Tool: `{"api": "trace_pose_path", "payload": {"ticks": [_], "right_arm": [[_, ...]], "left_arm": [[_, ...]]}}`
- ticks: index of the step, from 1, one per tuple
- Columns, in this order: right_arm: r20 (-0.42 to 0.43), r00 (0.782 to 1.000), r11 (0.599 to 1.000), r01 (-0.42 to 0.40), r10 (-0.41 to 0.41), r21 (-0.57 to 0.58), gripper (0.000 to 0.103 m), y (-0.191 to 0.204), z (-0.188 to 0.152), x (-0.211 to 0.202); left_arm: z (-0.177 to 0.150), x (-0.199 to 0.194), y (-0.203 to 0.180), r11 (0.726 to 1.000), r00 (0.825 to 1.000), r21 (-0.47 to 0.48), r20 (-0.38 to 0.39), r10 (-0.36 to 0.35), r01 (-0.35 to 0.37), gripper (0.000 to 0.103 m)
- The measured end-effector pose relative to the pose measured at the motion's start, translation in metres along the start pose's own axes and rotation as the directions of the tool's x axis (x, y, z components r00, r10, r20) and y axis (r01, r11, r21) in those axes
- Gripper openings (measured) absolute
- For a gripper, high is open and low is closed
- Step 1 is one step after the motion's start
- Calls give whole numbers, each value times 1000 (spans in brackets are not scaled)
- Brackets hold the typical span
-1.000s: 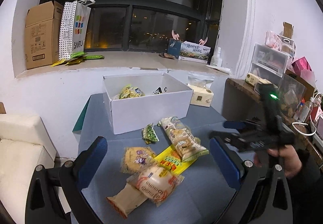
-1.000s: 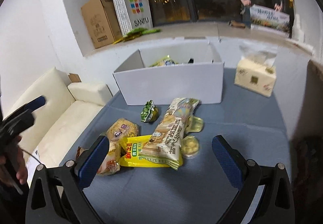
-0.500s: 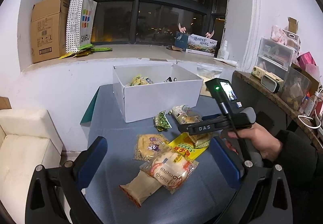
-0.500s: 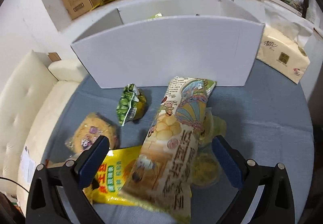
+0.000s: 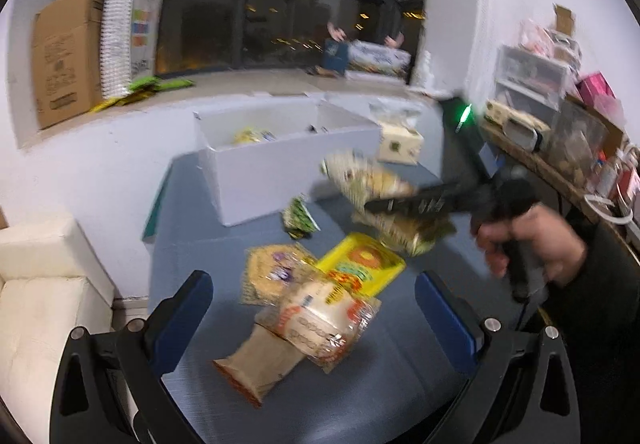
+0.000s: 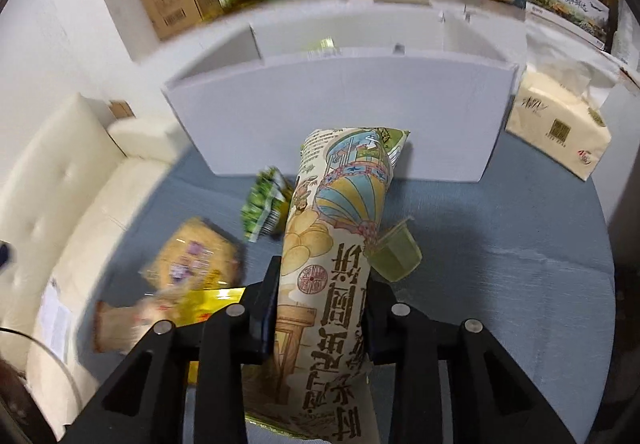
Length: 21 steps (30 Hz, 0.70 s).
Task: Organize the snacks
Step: 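Grasp the tall printed bread bag with the right tool while the left tool grasps the white bread bag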
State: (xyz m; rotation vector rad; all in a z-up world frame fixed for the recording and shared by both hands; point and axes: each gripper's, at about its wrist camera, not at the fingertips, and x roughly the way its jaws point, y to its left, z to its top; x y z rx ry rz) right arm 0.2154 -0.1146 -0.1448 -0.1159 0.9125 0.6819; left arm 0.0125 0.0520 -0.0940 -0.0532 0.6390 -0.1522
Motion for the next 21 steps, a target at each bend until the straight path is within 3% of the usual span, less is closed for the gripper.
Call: {"api": "trace_pose_path", "payload": {"ticks": [6, 11, 16, 21], "right_arm": [[126, 989, 996, -83, 78, 31, 35, -10, -7, -64], [204, 974, 995, -101, 94, 25, 35, -11, -26, -104], [232, 969, 995, -94, 82, 40, 35, -17, -44, -125], [223, 971, 992, -107, 90, 66, 35, -22, -53, -118]], "left_arm": [[-11, 54, -8, 986, 986, 132, -148, -83, 103, 103], [-20, 106, 1, 961, 943, 183, -301, -144, 205, 103], [-24, 128, 3, 952, 924, 207, -357, -139, 223, 102], [-28, 132, 3, 951, 916, 185, -365, -168, 248, 80]]}}
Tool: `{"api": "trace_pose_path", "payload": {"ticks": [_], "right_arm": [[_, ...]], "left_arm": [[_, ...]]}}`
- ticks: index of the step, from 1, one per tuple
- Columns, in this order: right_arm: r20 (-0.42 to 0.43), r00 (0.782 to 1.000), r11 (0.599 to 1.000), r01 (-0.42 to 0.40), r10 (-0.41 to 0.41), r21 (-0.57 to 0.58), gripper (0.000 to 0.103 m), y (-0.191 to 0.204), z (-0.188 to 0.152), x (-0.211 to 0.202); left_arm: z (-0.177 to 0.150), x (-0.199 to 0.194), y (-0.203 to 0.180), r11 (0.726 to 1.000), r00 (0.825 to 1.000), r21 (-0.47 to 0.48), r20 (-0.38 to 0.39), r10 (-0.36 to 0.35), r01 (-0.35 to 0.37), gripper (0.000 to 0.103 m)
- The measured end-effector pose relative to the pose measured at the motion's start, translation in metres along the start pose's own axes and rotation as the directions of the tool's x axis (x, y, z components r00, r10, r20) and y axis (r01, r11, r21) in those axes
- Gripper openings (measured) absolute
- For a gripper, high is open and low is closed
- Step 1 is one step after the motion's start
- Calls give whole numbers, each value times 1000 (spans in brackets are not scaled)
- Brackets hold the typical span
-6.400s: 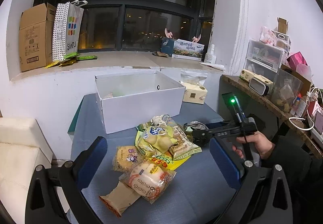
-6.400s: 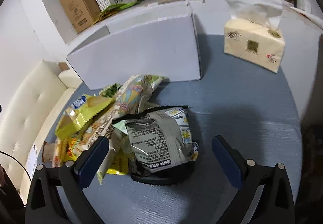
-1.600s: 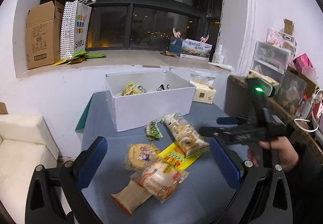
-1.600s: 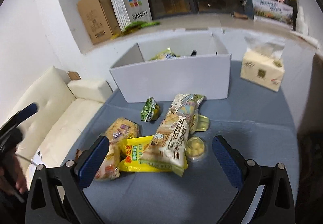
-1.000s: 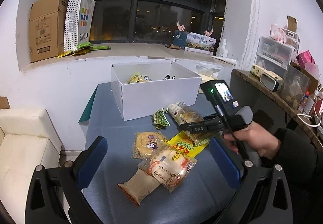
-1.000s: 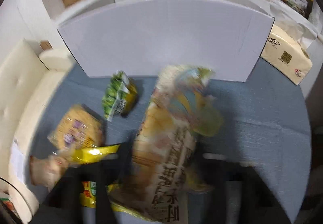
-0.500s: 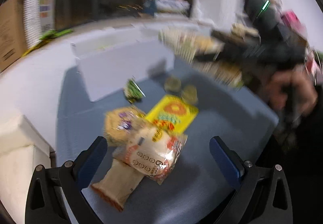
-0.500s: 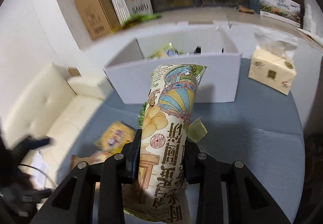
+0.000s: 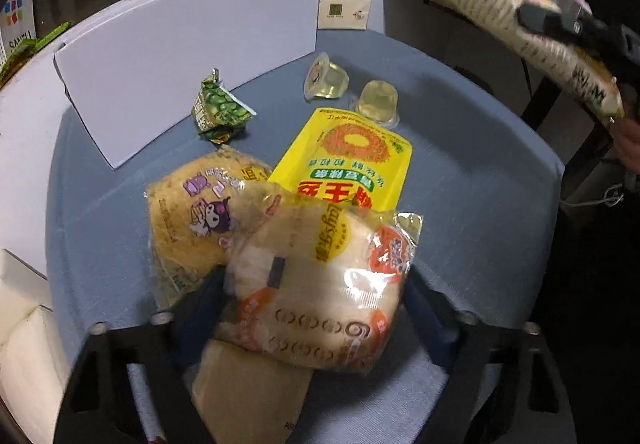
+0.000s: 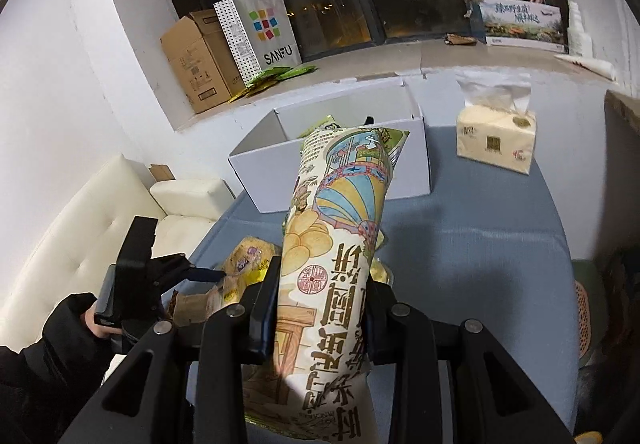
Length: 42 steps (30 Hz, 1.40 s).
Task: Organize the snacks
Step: 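Grasp the tall printed bread bag with the right tool while the left tool grasps the white bread bag, then carry both bread bags into the white box and open both tools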
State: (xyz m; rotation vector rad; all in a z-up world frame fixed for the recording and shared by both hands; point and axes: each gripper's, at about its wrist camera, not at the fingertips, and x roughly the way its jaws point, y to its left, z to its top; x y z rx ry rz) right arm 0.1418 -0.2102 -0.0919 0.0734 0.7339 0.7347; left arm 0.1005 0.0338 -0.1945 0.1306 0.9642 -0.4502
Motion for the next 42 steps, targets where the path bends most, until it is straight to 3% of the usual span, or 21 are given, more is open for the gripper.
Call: {"api": "trace_pose_path", "payload": {"ticks": [7, 11, 16, 20, 25, 31, 37, 38, 39, 40, 41, 42], "right_arm": [[-9, 1000, 1000, -4, 4, -3, 35, -1, -8, 2], [1, 1000, 1000, -5, 5, -11, 35, 1, -7, 2], [25, 1000, 1000, -6, 6, -12, 35, 2, 4, 4], [59, 998, 999, -4, 6, -40, 35, 6, 38, 8], [77, 997, 998, 12, -7, -64, 35, 13, 104, 32], [30, 997, 994, 74, -72, -77, 35, 2, 166, 89], [-35, 992, 991, 116, -118, -62, 35, -26, 206, 142], [-43, 992, 992, 114, -117, -53, 36, -31, 211, 147], [-62, 992, 993, 107, -109, -40, 37, -35, 217, 154], [-86, 991, 995, 101, -103, -27, 41, -38, 223, 162], [-102, 990, 995, 93, -95, -24, 62, -41, 227, 166], [-111, 990, 996, 85, -87, -25, 76, -41, 230, 169]], "left_arm": [[-11, -44, -7, 998, 987, -50, 157, 36, -28, 79], [-1, -84, -14, 995, 954, -87, 290, 69, -46, 79], [33, -122, 2, 985, 902, -173, 424, 84, -10, 79], [75, -144, 26, 971, 856, -237, 502, 122, 0, 79], [133, -140, 66, 947, 835, -321, 521, 178, -1, 79], [187, -108, 105, 917, 860, -399, 455, 229, -33, 79], [221, -73, 131, 903, 892, -423, 376, 251, -75, 79], [224, -67, 135, 900, 898, -428, 358, 255, -85, 82], [225, -64, 137, 896, 899, -433, 345, 270, -104, 94], [226, -60, 139, 890, 902, -439, 323, 286, -125, 101], [225, -58, 140, 888, 905, -442, 317, 283, -122, 103], [223, -57, 142, 888, 911, -447, 311, 272, -112, 103]]}}
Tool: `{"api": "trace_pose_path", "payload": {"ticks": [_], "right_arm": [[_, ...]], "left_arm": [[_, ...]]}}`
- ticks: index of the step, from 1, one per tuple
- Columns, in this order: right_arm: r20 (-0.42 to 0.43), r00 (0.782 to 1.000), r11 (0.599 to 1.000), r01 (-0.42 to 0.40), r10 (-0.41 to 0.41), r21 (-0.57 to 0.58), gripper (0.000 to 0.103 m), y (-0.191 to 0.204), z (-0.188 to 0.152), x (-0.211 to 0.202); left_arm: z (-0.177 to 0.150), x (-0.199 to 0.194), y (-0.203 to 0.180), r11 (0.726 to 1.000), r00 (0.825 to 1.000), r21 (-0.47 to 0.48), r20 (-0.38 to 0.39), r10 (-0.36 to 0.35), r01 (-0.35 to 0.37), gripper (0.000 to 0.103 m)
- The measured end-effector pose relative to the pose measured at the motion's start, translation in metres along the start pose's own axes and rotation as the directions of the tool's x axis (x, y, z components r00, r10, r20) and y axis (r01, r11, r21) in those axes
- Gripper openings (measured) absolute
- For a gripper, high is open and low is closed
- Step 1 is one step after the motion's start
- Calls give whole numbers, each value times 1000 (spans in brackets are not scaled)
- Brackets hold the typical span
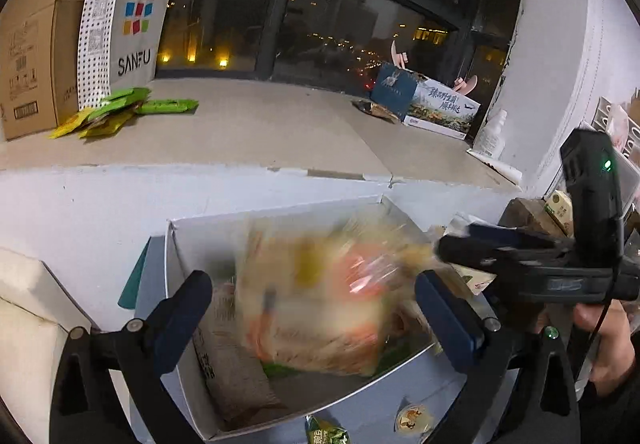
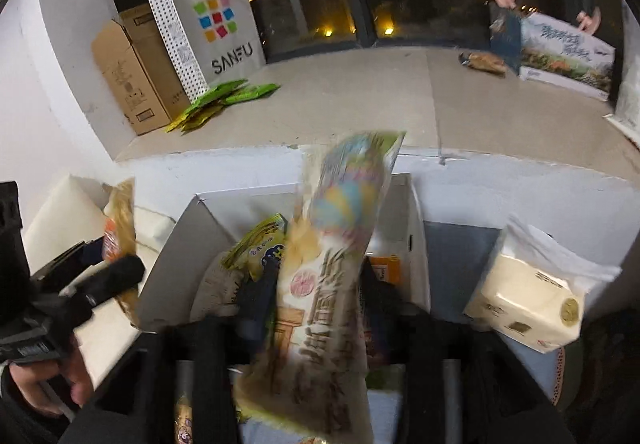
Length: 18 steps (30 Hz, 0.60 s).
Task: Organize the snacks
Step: 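Carry both bread bags into the white box and open both tools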
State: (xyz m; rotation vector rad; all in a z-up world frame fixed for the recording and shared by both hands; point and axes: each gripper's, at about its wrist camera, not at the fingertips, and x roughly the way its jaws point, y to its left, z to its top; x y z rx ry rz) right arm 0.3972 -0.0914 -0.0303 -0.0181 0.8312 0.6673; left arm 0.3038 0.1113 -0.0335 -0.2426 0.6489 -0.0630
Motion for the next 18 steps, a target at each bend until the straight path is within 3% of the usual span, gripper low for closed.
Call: {"api": "trace_pose_path", "payload": {"ticks": [1, 2, 9, 14, 18], "right_arm": [[11, 1000, 1000, 7, -7, 1, 101, 0, 3, 0], [29, 999, 1000, 13, -13, 3, 103, 1, 3, -2], [101, 995, 1000, -14, 11, 25, 103, 4, -3, -23], [148, 988, 1000, -30, 30, -4, 103, 13, -11, -53], [209, 973, 993, -86, 101, -78, 103, 29, -40, -98]], "left_arm": [[-2, -1, 2, 1000, 1000, -1, -1, -5, 5, 103], [-3, -3, 3, 1000, 1000, 3, 3, -6, 6, 103], [-7, -31, 5, 1000, 999, 10, 41, -8, 8, 103], [-17, -82, -4, 999, 993, 42, 116, -29, 25, 103], [-45, -135, -16, 995, 980, 93, 195, -51, 34, 103]]}}
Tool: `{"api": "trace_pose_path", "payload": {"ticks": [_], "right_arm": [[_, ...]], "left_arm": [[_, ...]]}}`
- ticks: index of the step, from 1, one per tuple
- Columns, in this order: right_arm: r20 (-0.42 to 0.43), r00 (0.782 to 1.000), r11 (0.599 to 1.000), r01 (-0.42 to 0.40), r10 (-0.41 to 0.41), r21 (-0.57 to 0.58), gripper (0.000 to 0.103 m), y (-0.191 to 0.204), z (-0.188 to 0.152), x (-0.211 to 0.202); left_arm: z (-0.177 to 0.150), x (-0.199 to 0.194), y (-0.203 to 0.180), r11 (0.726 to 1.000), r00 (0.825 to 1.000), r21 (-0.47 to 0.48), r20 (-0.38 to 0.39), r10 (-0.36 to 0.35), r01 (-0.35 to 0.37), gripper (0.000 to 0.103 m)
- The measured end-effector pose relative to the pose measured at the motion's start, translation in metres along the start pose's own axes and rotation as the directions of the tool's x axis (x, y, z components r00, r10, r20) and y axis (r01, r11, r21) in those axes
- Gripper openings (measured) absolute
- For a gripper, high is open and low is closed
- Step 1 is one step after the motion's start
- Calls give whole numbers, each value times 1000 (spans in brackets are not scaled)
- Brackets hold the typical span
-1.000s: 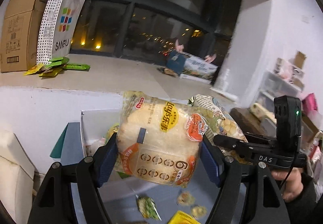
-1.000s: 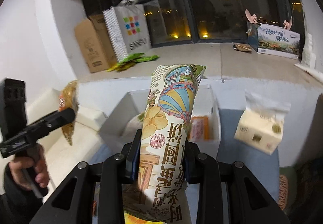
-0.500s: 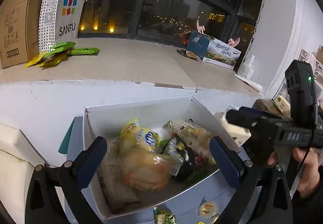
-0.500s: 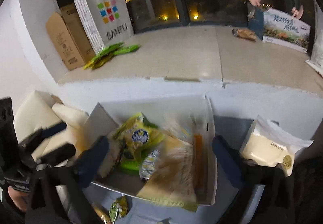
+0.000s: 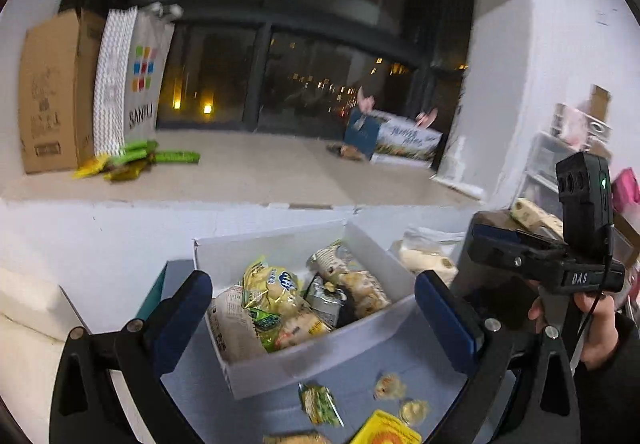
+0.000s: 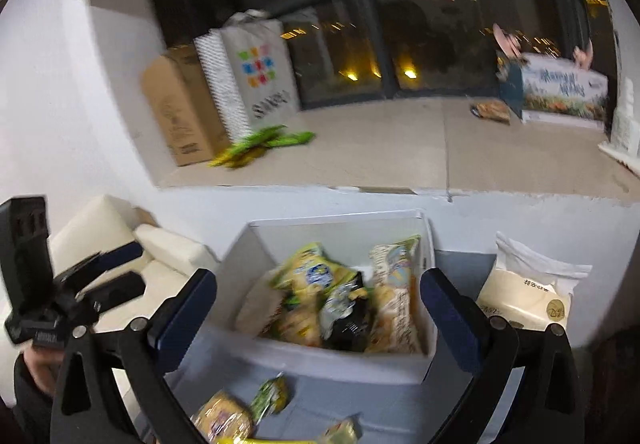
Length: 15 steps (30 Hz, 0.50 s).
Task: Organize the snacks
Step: 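Withdraw both tools from the box back over the remaining snacks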
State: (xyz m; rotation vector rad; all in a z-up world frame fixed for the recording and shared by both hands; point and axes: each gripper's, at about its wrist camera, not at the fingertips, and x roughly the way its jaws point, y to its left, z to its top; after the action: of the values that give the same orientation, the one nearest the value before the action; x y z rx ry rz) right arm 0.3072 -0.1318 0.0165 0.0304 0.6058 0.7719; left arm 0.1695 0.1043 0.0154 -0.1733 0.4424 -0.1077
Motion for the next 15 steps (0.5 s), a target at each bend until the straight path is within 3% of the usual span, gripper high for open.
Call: {"api": "trace_pose_path", "payload": {"ticks": [5, 7, 10, 13, 15], "right_arm": [[54, 999, 995, -3, 8, -101, 103, 30, -39, -58], [67, 998, 992, 6, 2, -129, 103, 39, -60, -78], [20, 999, 994, 28, -26, -105, 103, 45, -94, -96], [14, 1000, 997, 13, -12, -73, 103, 47, -133, -111], [-19, 999, 997, 44, -46, -64, 103, 49, -165, -111]], "left_arm": [[-37, -61, -22, 999, 998, 11, 33, -51, 50, 103], [-55, -78, -30, 999, 999, 27, 32, -35, 34, 103], [-87, -98, -38, 999, 999, 32, 29, 16, -16, 103], [-116, -107, -42, 999, 1000, 26, -3, 20, -19, 103], [-132, -108, -44, 999, 999, 26, -32, 19, -18, 103]]}}
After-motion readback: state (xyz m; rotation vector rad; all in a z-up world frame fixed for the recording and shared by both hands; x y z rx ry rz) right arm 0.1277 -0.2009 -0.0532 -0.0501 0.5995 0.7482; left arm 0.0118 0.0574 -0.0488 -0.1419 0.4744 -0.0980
